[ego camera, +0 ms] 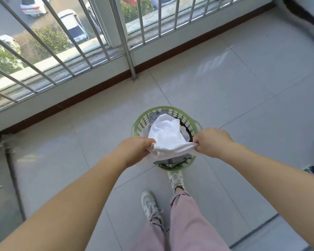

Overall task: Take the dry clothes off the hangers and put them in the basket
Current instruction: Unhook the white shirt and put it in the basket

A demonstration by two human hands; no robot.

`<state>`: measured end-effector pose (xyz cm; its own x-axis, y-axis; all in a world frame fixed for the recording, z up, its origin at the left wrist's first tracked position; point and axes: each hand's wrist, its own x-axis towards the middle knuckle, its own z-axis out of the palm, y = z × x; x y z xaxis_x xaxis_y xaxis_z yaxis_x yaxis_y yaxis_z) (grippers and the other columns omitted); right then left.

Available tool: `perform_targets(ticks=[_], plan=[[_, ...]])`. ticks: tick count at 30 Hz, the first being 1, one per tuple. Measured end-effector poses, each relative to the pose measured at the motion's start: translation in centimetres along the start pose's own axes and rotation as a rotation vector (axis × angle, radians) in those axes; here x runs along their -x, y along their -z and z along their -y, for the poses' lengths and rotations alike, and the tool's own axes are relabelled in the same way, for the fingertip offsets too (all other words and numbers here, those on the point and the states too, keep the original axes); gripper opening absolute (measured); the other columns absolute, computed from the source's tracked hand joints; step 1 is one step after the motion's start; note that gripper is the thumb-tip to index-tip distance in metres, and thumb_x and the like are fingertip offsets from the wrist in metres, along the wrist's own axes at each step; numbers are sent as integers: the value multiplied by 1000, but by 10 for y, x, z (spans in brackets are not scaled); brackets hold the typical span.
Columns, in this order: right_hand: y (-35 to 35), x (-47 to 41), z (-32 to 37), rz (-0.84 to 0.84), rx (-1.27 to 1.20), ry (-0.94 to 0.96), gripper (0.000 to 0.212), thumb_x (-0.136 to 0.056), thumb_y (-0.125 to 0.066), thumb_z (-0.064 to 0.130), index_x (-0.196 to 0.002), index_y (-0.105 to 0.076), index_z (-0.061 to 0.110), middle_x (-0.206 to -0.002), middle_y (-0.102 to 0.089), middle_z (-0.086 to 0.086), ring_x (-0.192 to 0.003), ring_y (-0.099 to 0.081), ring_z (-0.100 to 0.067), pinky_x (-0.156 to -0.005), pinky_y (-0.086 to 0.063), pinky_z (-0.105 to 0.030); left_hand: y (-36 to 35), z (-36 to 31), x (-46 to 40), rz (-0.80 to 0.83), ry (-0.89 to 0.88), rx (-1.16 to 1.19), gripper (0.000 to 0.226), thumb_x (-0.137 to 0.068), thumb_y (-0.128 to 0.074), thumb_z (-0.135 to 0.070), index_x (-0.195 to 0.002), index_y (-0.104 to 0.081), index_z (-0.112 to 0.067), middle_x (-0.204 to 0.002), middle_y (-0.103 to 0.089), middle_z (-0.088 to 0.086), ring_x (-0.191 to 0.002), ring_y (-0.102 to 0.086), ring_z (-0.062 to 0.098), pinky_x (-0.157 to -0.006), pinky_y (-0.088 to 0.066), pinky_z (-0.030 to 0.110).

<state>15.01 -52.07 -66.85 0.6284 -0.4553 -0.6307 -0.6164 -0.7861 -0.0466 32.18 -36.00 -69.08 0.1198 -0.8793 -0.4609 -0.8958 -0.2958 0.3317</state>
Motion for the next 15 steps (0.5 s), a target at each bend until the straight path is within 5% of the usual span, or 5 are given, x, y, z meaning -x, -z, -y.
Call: perform_targets(ticks=[8, 15], plan=[[-28, -90, -23, 121, -52, 13, 9, -83, -50, 16, -79, -58, 19, -69, -47, 4, -78, -52, -24, -52, -28, -20, -22, 32, -76, 133, 129, 39, 17, -92, -47, -19, -105, -56, -15, -104, -61, 7, -98, -54, 29, -72, -40, 32], [-40, -204, -40, 126, -44, 27, 12, -85, -50, 16, -89, -61, 19, -83, -54, 0, -81, -53, -24, -54, -29, -21, -47, 74, -168, 161, 261, 48, 17, -91, -47, -13, -105, -55, -13, -109, -59, 11, -95, -51, 28, -68, -35, 29]])
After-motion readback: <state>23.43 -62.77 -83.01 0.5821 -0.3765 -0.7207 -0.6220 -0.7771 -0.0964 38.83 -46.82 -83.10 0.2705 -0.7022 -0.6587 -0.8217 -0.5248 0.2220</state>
